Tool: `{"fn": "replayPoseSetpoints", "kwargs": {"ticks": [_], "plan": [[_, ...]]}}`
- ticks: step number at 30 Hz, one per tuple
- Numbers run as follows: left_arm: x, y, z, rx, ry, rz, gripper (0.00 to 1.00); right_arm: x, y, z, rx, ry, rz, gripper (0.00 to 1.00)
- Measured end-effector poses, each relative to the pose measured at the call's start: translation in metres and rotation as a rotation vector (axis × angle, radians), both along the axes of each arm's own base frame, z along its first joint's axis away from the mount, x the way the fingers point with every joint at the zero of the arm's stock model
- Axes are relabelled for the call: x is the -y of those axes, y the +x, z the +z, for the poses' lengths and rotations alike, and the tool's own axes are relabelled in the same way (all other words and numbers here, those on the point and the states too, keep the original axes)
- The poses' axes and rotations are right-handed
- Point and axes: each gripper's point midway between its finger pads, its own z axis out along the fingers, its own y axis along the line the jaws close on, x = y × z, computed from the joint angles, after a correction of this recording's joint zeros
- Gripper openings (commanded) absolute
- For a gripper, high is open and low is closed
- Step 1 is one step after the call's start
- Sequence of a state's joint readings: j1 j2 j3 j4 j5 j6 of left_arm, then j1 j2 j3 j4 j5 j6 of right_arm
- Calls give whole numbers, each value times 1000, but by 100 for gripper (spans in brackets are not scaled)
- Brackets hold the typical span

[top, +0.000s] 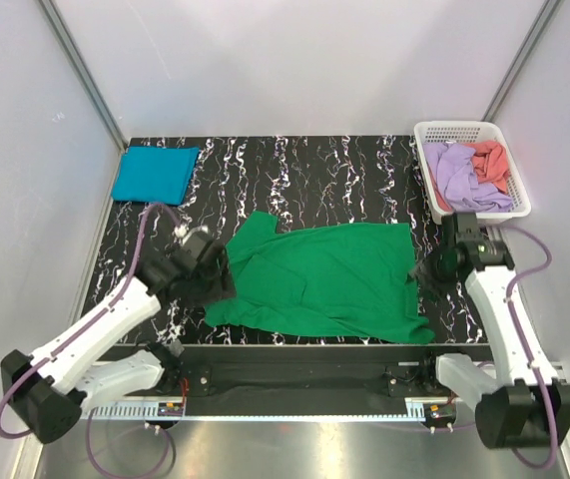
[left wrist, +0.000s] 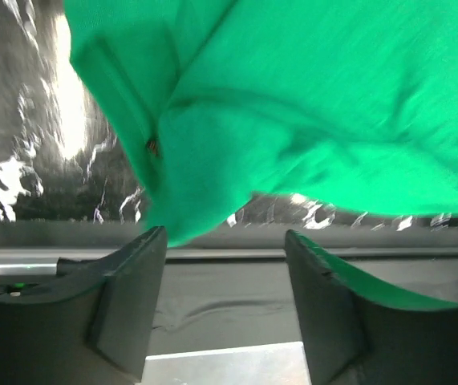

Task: Fold and stack the t-shirts
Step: Flatten the tshirt out

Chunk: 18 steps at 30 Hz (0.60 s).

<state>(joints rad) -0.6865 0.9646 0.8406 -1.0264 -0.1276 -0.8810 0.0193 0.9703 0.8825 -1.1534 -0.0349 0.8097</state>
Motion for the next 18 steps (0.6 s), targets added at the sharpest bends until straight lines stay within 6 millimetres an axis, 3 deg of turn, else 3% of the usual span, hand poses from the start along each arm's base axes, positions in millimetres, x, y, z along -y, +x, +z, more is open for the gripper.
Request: {"fn": "replayPoseSetpoints", "kwargs": {"ticks": [3, 6, 9, 12, 14, 16, 18], "plan": [[3, 36, 31, 69, -9, 34, 68, 3, 40, 19, 81, -30, 34, 50], [3, 100, 63, 181, -12, 75, 68, 7, 92, 30, 163, -65, 77, 49], [3, 168, 69, 262, 22, 61, 68, 9, 138, 24, 194, -98, 133, 49], [7, 222, 46, 256, 81, 7, 68, 11, 175, 8, 192, -130, 199, 48], [15, 253, 15, 210, 112, -38, 67, 12, 192, -1, 178, -147, 238, 48], [22, 271, -20, 153, 140, -75, 67, 13, 205, -8, 170, -159, 271, 48], [23, 275, -53, 89, 169, -100, 67, 10, 214, -11, 176, -156, 307, 48]]}}
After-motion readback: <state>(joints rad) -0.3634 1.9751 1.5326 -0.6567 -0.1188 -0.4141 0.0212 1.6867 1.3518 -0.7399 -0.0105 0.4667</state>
